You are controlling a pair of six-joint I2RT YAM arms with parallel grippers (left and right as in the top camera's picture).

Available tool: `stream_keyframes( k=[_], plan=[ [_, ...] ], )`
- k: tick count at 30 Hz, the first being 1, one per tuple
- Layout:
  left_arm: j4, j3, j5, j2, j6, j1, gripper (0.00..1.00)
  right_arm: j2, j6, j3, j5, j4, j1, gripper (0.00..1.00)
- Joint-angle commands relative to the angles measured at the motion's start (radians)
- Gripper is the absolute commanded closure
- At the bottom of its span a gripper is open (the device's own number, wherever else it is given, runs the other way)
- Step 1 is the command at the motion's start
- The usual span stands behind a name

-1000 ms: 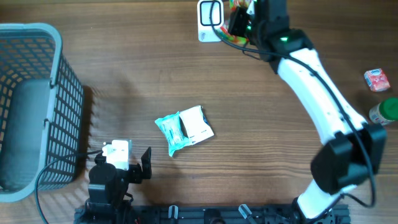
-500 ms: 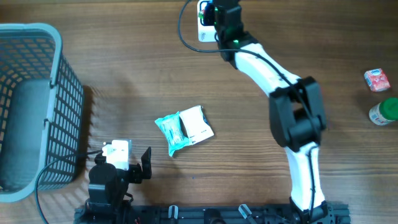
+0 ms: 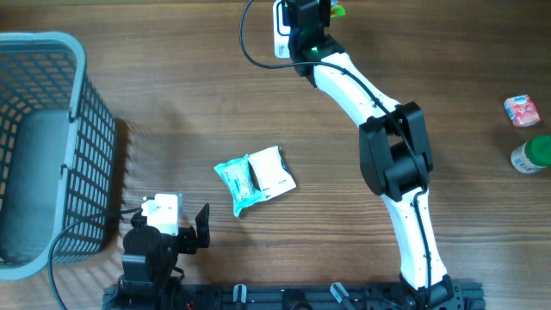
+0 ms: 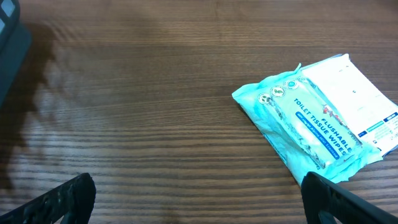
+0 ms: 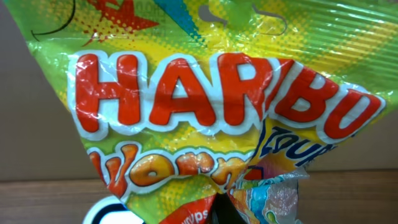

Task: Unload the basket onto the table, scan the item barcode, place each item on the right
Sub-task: 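Hold the Haribo bag in front of the scanner with the right gripper, then carry the Haribo bag right and drop it at the table's right edge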

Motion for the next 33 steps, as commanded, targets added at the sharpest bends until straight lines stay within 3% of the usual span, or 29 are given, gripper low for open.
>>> stream_keyframes(
  k=[1, 5, 10, 12, 14, 22, 28, 29, 30, 32, 33],
  plan=[
    [0.003, -0.004, -0.002, -0.003, -0.006, 0.007, 0.0, -0.029, -0.003, 0.067, 0.032, -0.087, 0.005, 0.95],
    [0.003, -0.004, -0.002, -0.003, -0.006, 0.007, 0.0, -0.167, 0.034, 0.163, 0.084, -0.531, -0.011, 0.95],
    [0.003, -0.004, -0.002, -0.003, -0.006, 0.007, 0.0, -0.287, 0.303, 0.163, 0.145, -1.002, -0.13, 0.96],
    [0.003, -0.004, -0.002, -0.003, -0.006, 0.007, 0.0, -0.287, 0.364, 0.159, 0.145, -1.1, -0.223, 0.96],
    [0.003, -0.004, -0.002, -0.003, -0.006, 0.007, 0.0, -0.287, 0.443, 0.134, 0.126, -1.141, -0.322, 0.96],
    [0.003, -0.004, -0.002, -0.003, -0.006, 0.007, 0.0, -0.208, 0.412, -0.085, -0.257, -0.997, -0.676, 0.95],
    [0.003, -0.004, -0.002, -0.003, -0.006, 0.007, 0.0, -0.187, 0.38, -0.137, -0.302, -0.915, -0.796, 0.96],
    [0.003, -0.004, -0.002, -0.003, -0.006, 0.007, 0.0, -0.187, 0.384, -0.137, -0.303, -0.916, -0.824, 0.92],
    [0.003, -0.004, -0.002, -0.003, -0.006, 0.007, 0.0, -0.188, 0.384, -0.135, -0.316, -0.927, -0.844, 0.71],
    [0.003, -0.004, -0.002, -0.003, -0.006, 0.007, 0.0, -0.193, 0.347, -0.125, -0.369, -0.948, -0.858, 0.09],
    [0.003, -0.004, -0.002, -0.003, -0.006, 0.007, 0.0, -0.197, 0.324, -0.113, -0.403, -0.961, -0.85, 0.01]
  ],
)
